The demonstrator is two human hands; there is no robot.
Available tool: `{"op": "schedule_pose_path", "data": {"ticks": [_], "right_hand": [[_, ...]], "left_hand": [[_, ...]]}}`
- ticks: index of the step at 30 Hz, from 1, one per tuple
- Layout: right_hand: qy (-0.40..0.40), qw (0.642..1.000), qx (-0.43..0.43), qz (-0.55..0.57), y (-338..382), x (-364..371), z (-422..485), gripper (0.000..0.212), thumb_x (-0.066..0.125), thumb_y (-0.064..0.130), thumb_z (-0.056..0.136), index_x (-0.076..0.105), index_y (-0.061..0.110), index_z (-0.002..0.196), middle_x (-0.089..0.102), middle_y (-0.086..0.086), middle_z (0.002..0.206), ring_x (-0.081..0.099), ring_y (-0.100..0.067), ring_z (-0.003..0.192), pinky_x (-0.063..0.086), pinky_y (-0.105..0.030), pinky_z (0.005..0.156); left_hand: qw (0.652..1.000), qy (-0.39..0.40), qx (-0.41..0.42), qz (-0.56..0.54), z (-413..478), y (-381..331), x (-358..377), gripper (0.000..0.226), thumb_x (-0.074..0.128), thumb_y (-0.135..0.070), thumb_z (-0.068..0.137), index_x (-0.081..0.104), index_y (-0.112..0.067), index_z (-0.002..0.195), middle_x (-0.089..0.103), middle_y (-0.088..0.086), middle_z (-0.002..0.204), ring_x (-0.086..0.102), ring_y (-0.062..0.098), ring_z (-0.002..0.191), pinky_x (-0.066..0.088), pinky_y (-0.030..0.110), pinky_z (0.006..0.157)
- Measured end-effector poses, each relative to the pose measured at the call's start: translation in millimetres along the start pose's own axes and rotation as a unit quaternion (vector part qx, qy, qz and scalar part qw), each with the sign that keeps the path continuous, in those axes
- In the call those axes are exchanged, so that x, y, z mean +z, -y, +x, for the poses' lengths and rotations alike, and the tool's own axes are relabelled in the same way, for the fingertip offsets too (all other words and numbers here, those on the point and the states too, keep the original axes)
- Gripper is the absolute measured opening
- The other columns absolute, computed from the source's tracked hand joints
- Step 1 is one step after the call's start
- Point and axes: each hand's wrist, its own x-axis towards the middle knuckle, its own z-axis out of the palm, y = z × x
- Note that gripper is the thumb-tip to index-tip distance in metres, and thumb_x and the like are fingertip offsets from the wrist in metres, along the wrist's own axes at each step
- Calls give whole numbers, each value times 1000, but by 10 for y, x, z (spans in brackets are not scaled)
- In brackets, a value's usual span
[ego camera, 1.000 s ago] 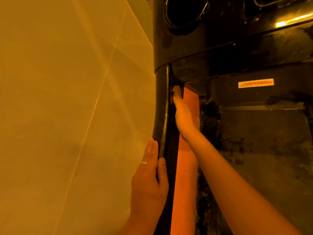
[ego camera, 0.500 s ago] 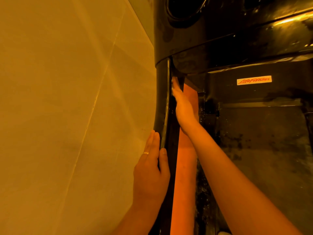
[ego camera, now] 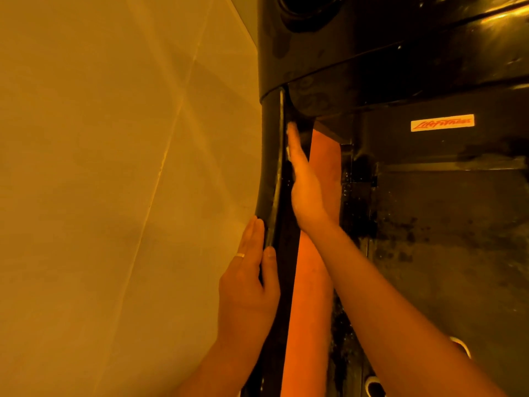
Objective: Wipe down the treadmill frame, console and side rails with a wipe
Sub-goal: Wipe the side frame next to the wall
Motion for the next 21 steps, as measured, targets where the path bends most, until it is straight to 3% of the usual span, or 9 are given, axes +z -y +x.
{"op": "schedule_pose_path", "data": {"ticks": [4,6,10,13,14,18,21], "right_hand": [[31,998,-37,-41,-189,-20,-557,53,23,31,105,10,24,157,7,9,166,6,-1,151,7,-32,126],[46,996,-41,-65,-200,-48,-523,52,22,31,104,6,26,154,4,6,167,3,-4,152,4,-36,126],[15,999,-6,-45,-44,-43,-75,57,22,37,100,9,24,154,7,2,167,4,-9,153,5,-42,126],[3,999,-17,-45,-55,-13,-121,54,21,31,105,12,19,157,8,3,167,5,-6,152,6,-28,125],[3,999,-26,-45,-91,1,-251,51,22,28,107,12,20,157,8,5,167,5,-3,152,6,-23,124],[35,999,-25,16,-224,54,-879,50,26,41,105,14,33,153,7,12,166,5,2,150,8,-22,123],[33,999,-23,-10,-242,24,-778,48,24,35,106,11,33,153,5,10,166,3,1,151,6,-25,124]], "left_hand": [[1000,-8,0,16,3,-33,-11,49,38,-41,102,30,-32,149,41,-7,155,37,-1,142,32,11,111],[1000,-17,12,19,-1,-41,-9,48,39,-39,103,30,-33,150,46,-2,153,45,8,139,41,21,109],[999,-25,20,30,-14,-30,1,45,37,-43,104,28,-42,148,62,12,138,65,30,118,56,45,90],[998,-18,26,49,-3,-52,-4,43,30,-50,106,26,-44,148,69,24,113,69,40,98,54,44,78],[998,-14,26,52,4,-59,-10,43,30,-51,106,26,-44,148,69,24,113,69,40,97,54,43,77],[999,-14,17,44,6,-48,-19,47,32,-49,106,29,-35,150,60,8,141,66,27,117,58,47,85],[999,-20,18,34,-2,-44,-16,49,37,-44,106,31,-25,151,53,4,148,58,20,129,54,43,95]]}}
